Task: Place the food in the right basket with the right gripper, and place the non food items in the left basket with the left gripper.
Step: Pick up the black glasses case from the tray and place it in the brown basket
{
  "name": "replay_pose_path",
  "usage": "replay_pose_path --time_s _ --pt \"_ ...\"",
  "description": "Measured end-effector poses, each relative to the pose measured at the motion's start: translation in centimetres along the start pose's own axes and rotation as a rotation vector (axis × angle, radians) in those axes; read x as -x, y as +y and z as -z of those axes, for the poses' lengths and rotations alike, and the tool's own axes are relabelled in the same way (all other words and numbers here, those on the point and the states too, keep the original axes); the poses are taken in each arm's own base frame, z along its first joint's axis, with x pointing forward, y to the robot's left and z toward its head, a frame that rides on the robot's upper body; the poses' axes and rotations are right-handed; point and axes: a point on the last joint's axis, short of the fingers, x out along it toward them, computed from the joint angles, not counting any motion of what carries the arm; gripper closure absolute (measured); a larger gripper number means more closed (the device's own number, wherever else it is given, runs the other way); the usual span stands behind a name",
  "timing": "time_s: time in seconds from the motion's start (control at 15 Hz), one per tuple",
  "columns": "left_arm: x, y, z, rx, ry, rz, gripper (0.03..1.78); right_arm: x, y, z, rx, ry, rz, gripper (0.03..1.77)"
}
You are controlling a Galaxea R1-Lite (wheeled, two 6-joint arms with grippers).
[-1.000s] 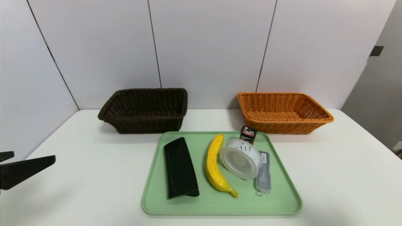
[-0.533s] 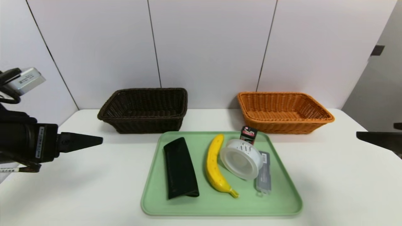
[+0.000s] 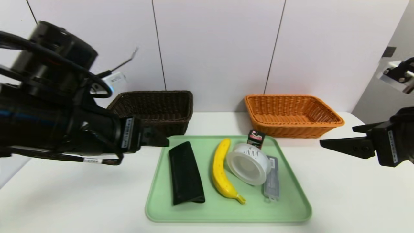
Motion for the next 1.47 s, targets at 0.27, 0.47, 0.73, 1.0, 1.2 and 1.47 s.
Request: replay_pose_path --time_s 0.27,0.47,0.73,1.0,1.2,1.47 --pt "-5.0 -3.5 0.2 0.032 0.062 -0.065 0.12 -1.8 0.2 -0.1 0.0 0.046 -0.013 0.09" --pt "-7.9 -4.5 0.5 0.015 0.093 -0.112 0.12 -2.7 0.2 -0.2 -0.003 0.012 -0.012 0.09" --pt "-11.4 -4.4 1.3 -0.023 0.109 -0.244 0.12 -3.5 0.1 0.3 -0.025 0.035 -0.012 0.09" --pt "-13.6 -4.1 1.9 -0.043 0.141 -0.289 0.12 -3.9 0.0 0.6 -0.028 0.056 -0.014 0.09" --pt "-14.8 -3.8 2.0 -0.043 0.154 -0.311 0.12 -4.0 0.0 0.8 -0.028 0.064 -0.014 0.09" --pt "-16.2 -2.7 2.0 -0.028 0.171 -0.361 0.12 -4.1 0.0 1.3 -0.029 0.068 -0.011 0.09"
